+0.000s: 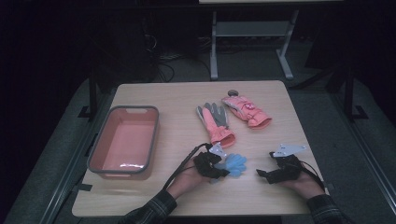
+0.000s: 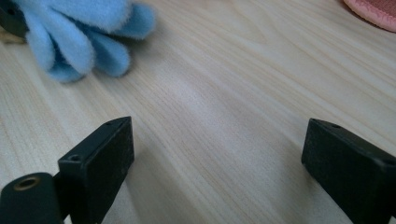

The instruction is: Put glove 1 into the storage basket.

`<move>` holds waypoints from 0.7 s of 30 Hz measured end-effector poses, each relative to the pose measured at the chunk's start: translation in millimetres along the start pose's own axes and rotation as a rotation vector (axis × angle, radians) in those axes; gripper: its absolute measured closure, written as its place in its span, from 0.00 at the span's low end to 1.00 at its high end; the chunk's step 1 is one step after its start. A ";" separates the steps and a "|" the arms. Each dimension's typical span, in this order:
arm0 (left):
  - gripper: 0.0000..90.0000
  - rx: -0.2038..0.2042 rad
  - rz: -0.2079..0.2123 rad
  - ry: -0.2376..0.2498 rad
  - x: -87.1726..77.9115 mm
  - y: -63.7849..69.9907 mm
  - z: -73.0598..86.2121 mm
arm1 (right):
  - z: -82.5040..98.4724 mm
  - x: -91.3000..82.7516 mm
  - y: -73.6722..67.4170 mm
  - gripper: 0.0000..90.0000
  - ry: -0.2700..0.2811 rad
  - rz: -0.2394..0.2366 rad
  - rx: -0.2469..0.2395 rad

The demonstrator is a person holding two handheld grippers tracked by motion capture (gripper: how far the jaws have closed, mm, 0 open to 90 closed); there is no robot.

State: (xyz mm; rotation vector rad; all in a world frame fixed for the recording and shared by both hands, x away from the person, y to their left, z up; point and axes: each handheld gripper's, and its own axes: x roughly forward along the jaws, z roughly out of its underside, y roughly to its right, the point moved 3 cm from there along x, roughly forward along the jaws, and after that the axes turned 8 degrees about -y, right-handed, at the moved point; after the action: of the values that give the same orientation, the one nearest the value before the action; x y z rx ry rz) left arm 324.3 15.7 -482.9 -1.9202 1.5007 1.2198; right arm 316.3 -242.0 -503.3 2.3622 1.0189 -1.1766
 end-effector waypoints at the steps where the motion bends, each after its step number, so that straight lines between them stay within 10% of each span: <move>1: 0.83 0.001 0.001 -0.006 -1.6 -0.7 0.1 | 0.0 0.0 0.0 0.10 0.000 0.000 0.001; 21: 0.84 -0.069 0.001 0.080 -56.3 -13.3 -4.3 | 0.0 0.0 -0.2 0.10 0.000 0.000 0.003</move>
State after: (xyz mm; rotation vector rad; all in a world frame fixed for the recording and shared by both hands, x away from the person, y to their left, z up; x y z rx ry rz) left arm 336.2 48.5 -436.6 -2.0349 1.5181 1.2237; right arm 316.2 -241.9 -503.2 2.3643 1.0175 -1.1784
